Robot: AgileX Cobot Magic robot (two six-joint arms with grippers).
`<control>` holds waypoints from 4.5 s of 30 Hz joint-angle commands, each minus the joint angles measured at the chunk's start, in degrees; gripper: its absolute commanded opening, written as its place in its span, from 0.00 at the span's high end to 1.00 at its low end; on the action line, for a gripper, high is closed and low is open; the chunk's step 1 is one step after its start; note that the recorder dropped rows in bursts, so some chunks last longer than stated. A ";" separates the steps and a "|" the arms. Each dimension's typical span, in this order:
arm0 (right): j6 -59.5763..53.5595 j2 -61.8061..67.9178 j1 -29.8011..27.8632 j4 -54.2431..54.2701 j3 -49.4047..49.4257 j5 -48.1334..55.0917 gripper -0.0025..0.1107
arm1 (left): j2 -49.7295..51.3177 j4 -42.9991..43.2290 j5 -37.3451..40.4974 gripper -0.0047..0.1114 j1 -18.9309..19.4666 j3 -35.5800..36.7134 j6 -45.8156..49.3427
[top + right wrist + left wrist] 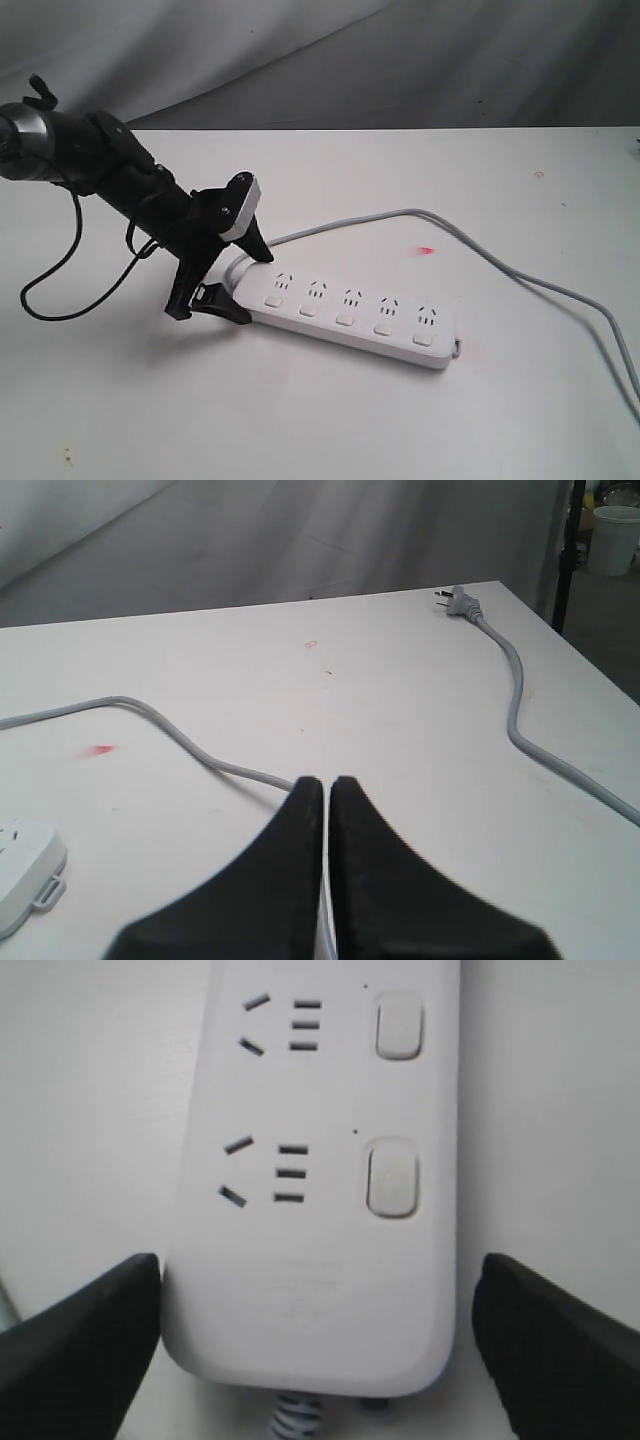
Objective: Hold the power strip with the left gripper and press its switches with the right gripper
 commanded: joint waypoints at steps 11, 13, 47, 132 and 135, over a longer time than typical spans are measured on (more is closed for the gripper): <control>-0.29 -0.27 -0.47 0.13 0.21 -0.56 0.96 | 0.67 0.99 2.42 0.39 -0.29 -0.31 0.07; -0.29 -0.27 -0.47 0.13 0.21 -0.56 0.96 | 0.67 0.99 2.42 0.43 -0.29 -0.31 0.07; -0.99 -0.27 -0.47 -1.89 0.21 -3.04 0.96 | 0.67 1.93 2.71 0.65 -0.29 -0.31 0.07; -84.72 102.94 28.14 59.83 -68.61 10.28 0.17 | 0.67 1.69 2.69 0.65 -0.29 -0.31 -0.27; -84.72 103.03 28.64 59.83 -68.61 9.87 0.17 | 0.67 1.69 2.69 0.65 -0.29 -0.31 -0.27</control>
